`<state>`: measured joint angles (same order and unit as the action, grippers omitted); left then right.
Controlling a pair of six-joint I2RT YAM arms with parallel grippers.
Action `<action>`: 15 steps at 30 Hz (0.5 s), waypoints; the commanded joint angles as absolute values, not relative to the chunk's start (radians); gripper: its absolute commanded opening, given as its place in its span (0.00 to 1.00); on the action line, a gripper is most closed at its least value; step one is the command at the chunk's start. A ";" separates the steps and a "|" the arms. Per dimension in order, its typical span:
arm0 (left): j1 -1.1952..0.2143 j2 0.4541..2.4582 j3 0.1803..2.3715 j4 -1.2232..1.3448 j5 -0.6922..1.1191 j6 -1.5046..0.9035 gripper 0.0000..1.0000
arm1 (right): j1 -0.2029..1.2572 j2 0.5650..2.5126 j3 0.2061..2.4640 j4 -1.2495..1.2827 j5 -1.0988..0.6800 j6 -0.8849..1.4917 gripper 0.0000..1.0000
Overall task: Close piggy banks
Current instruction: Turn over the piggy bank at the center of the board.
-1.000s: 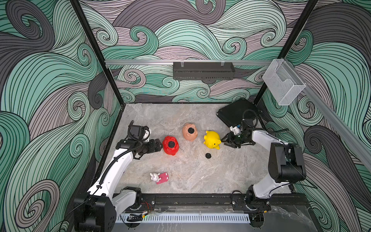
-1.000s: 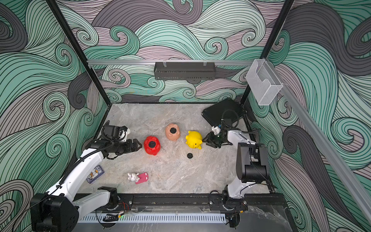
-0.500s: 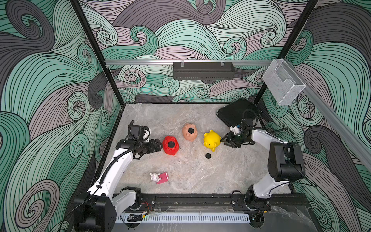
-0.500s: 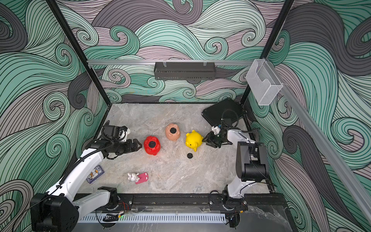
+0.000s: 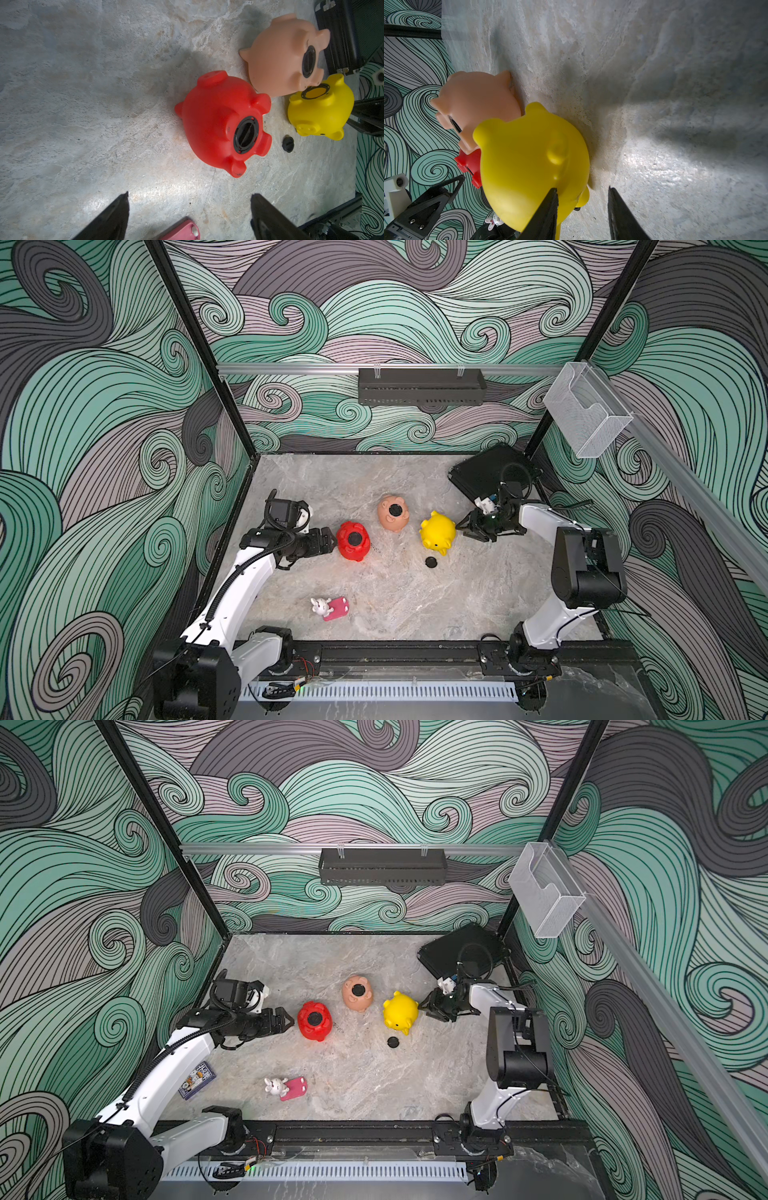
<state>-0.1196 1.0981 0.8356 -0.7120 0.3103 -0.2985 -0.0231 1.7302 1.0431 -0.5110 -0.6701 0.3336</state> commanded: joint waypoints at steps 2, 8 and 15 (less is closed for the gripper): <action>-0.124 1.095 0.878 -0.736 0.304 -0.288 0.91 | -0.026 1.764 1.076 -0.496 -0.671 0.344 0.42; -0.124 1.091 0.878 -0.738 0.295 -0.288 0.91 | -0.021 1.797 1.109 -0.494 -0.684 0.347 0.42; -0.126 1.083 0.877 -0.736 0.296 -0.289 0.91 | -0.008 1.810 1.135 -0.482 -0.666 0.358 0.43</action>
<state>-0.1196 1.0977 0.8356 -0.7120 0.3065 -0.2985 -0.0151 1.7939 1.1133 -0.4889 -0.6724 0.3508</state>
